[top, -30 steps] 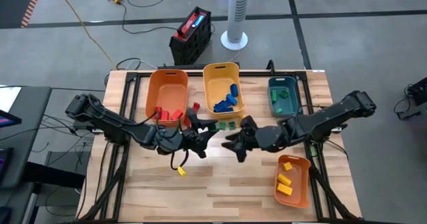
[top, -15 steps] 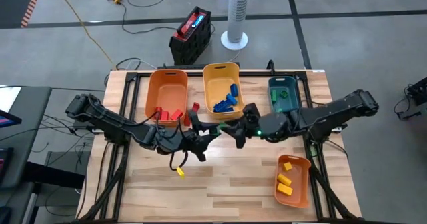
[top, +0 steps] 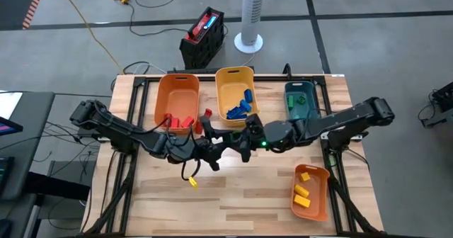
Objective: Sort blocks
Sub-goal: Put the green game piece into the blue bin
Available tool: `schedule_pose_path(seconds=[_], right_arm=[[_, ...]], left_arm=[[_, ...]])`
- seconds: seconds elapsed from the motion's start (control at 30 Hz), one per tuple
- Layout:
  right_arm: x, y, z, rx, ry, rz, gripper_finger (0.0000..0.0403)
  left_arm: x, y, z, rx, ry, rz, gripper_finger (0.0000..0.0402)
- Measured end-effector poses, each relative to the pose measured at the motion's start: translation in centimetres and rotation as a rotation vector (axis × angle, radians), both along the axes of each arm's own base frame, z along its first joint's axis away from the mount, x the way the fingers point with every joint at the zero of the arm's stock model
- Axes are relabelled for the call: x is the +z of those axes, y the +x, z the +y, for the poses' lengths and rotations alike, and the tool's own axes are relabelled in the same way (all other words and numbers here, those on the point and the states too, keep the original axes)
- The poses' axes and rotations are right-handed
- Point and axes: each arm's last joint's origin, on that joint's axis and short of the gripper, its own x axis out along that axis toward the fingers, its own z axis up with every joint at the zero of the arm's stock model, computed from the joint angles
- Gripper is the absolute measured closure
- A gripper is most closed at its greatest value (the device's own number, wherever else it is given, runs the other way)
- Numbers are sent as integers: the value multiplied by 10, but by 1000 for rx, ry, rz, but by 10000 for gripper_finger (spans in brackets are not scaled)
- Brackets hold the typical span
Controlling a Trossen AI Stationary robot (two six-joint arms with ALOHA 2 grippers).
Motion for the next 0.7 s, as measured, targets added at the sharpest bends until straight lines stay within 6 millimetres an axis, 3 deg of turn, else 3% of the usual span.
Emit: schedule_pose_path(seconds=[0.3, 0.4, 0.57, 0.7], right_arm=[[-5, 7, -6, -26, -3, -5, 190], [-4, 8, -10, -39, -2, -9, 228], [-6, 8, -11, -7, 3, 12, 324], [-6, 5, -10, 41, 7, 36, 326]], left_arm=[[-1, 1, -1, -40, -24, -4, 272], [-1, 1, -1, -36, -41, -10, 260], [-1, 1, -1, -42, -39, -9, 227], [-1, 0, -1, -7, -60, -20, 212]])
